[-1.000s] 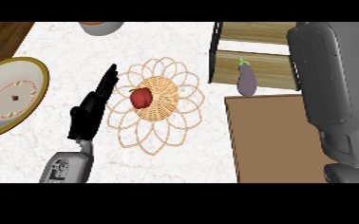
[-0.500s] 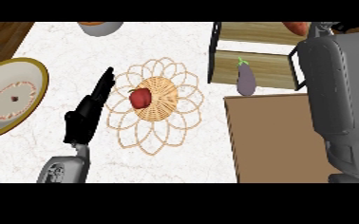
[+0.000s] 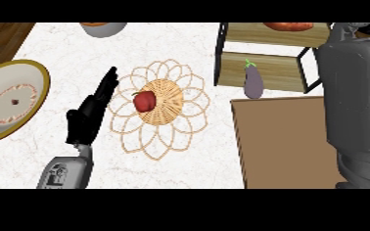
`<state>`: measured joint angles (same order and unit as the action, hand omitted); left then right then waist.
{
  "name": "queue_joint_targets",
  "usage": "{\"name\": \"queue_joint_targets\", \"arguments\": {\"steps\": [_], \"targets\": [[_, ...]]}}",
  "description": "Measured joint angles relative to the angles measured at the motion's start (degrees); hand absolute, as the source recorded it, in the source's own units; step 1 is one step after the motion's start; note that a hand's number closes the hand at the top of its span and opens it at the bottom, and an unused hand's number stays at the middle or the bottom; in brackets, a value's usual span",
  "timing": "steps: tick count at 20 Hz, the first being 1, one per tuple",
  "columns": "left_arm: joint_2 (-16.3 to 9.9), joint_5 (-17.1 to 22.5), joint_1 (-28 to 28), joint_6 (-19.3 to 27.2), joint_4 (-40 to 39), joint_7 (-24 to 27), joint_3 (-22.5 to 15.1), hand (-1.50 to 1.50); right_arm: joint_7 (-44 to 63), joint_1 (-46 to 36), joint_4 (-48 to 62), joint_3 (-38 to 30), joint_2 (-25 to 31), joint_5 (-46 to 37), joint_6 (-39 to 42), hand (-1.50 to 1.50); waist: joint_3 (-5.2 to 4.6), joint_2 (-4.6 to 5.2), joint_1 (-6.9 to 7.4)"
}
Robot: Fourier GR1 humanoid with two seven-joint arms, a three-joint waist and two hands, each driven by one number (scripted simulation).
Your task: Pick the sweet potato from the tray and place it in the tiered shelf
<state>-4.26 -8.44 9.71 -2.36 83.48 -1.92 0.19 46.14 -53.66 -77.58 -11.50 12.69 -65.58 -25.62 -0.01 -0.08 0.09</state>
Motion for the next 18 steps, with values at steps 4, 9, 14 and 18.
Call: {"name": "queue_joint_targets", "arguments": {"steps": [4,9,14,18], "targets": [[0.7,-0.9,0.2,0.7,-0.1,-0.1,-0.8,0.0,1.3,-2.1,-3.3,-1.0,1.1,2.3,1.9,-1.5,0.0,-0.01,-0.01],[0.7,-0.8,1.0,0.8,-1.3,0.3,-0.2,0.0,3.4,-4.2,-8.6,-4.1,1.2,3.6,-1.1,-1.5,-0.01,-0.1,-0.28],[0.5,-1.0,-0.3,1.1,-0.4,0.3,-0.2,0.0,7.5,-2.9,-17.2,-8.9,5.0,5.0,2.1,-1.5,0.0,-0.28,-0.72],[0.6,-1.3,-1.4,1.3,0.2,0.8,-0.5,0.0,11.9,0.0,-23.7,-14.3,8.5,8.8,8.9,-1.5,0.01,-0.49,-1.37]]}}
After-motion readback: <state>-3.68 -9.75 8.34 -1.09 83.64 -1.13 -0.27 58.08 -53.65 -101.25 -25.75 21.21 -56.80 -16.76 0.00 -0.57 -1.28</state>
